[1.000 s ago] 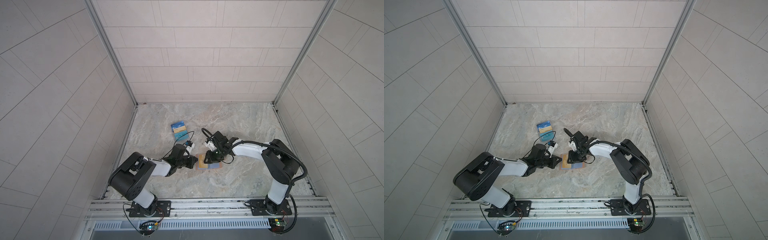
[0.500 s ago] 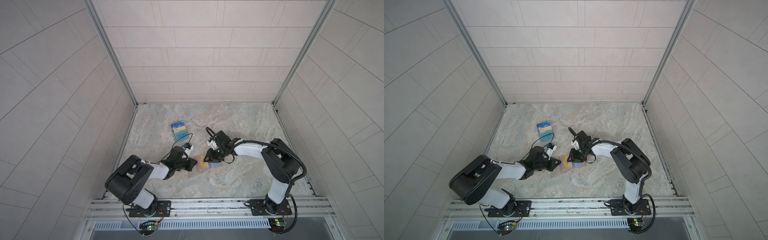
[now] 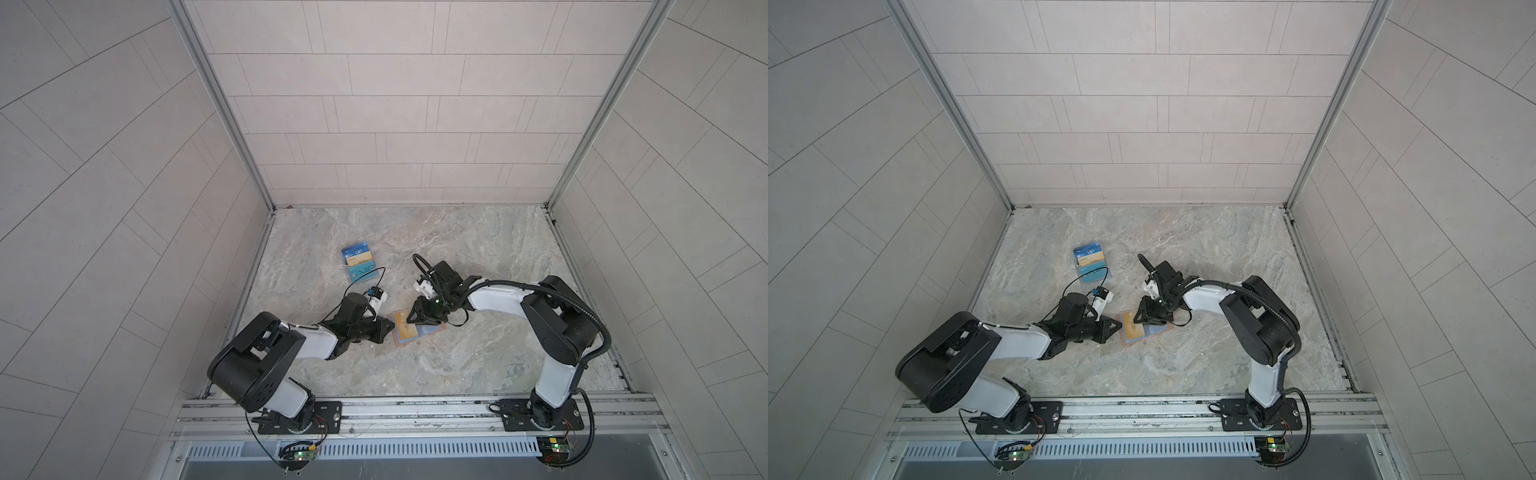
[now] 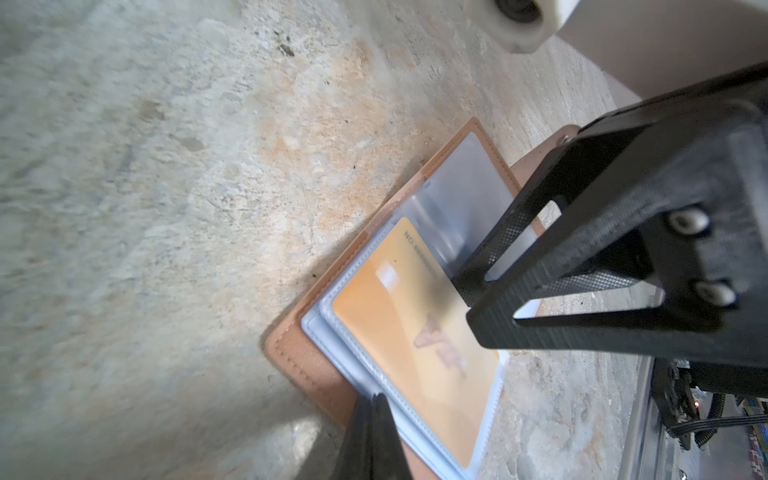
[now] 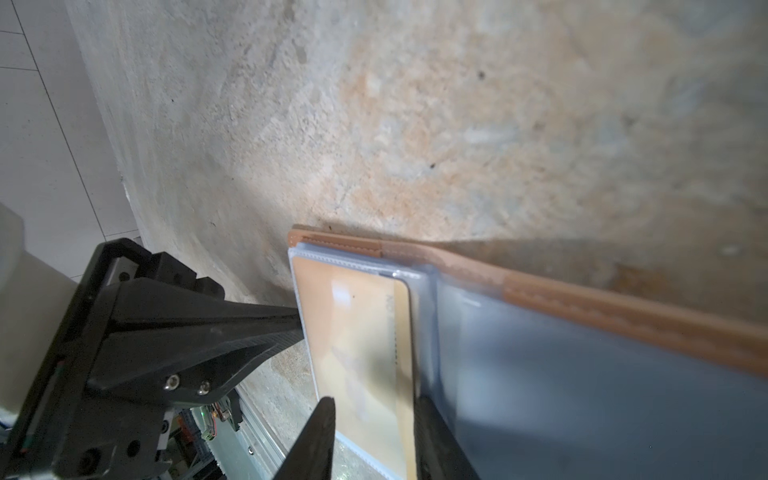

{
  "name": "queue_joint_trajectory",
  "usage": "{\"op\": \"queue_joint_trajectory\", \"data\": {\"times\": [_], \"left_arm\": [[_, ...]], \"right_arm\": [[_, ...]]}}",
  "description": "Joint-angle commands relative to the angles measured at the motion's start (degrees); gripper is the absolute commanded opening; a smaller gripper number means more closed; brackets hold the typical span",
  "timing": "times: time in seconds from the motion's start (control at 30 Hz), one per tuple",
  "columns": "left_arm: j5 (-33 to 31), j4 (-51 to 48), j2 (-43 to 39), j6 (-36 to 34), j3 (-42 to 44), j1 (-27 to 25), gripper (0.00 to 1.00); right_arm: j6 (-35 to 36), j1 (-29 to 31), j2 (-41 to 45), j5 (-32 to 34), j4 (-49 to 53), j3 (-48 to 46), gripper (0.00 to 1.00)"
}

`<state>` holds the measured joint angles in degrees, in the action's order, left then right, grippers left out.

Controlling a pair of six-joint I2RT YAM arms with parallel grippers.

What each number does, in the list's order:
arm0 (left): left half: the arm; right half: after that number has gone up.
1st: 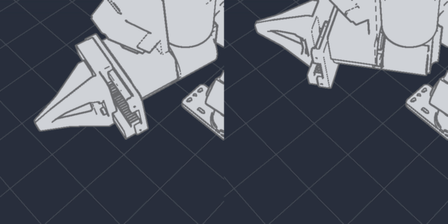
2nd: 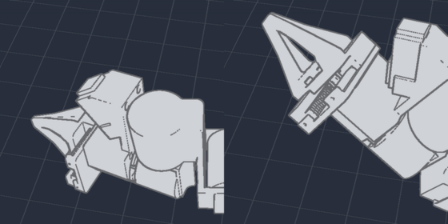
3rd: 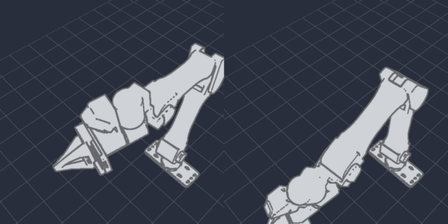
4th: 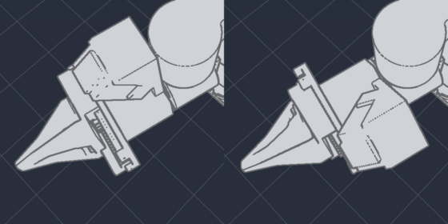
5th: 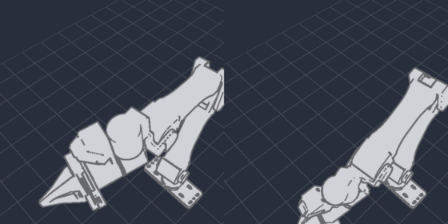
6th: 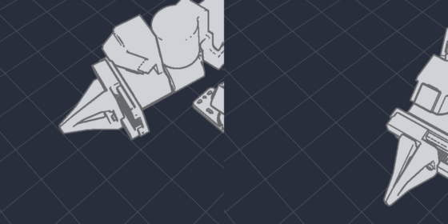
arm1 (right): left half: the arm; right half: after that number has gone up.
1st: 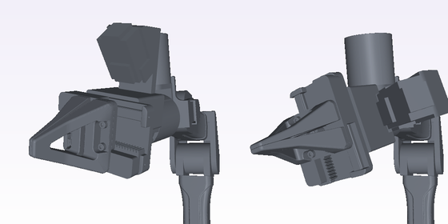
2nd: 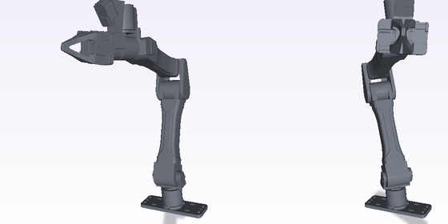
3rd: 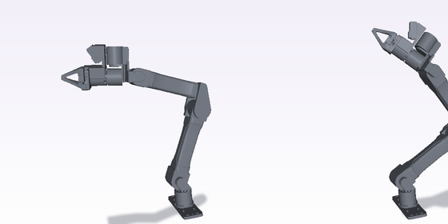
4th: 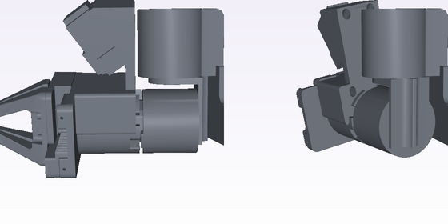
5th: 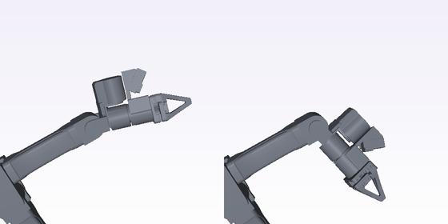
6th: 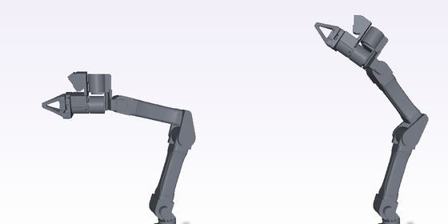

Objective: Take the credit cards out of the card holder

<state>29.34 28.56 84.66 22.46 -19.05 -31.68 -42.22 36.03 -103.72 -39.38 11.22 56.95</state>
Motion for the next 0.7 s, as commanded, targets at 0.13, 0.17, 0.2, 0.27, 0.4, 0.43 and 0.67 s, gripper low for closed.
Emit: {"op": "queue_joint_trajectory", "data": {"times": [0.13,0.17,0.2,0.27,0.4,0.43,0.67], "left_arm": [[3.9,-2.4,-3.3,-1.2,-0.9,-0.3,0.0],[4.5,-2.2,-3.0,-1.4,-1.2,-0.3,0.0],[4.9,-2.0,-2.6,-1.6,-1.4,-0.3,0.0],[5.1,-1.9,-1.4,-2.0,-1.9,-0.3,0.0],[4.8,-0.3,1.0,-1.4,-2.0,-0.3,0.0],[4.8,0.3,1.4,-1.3,-2.0,-0.3,0.0],[5.2,2.3,4.1,-0.7,-1.6,-1.0,0.0]], "right_arm": [[1.8,0.4,2.9,4.5,2.8,-1.3,0.36],[1.8,0.4,2.9,4.5,2.5,-1.5,0.36],[1.7,0.4,2.7,4.2,2.2,-1.5,0.36],[1.4,0.4,2.6,3.8,1.3,-1.8,0.36],[0.8,0.4,2.2,2.3,0.0,-2.3,0.36],[0.7,0.5,2.1,2.1,-0.3,-2.4,0.35],[0.7,0.5,3.2,1.0,-1.1,-2.9,0.34]]}}
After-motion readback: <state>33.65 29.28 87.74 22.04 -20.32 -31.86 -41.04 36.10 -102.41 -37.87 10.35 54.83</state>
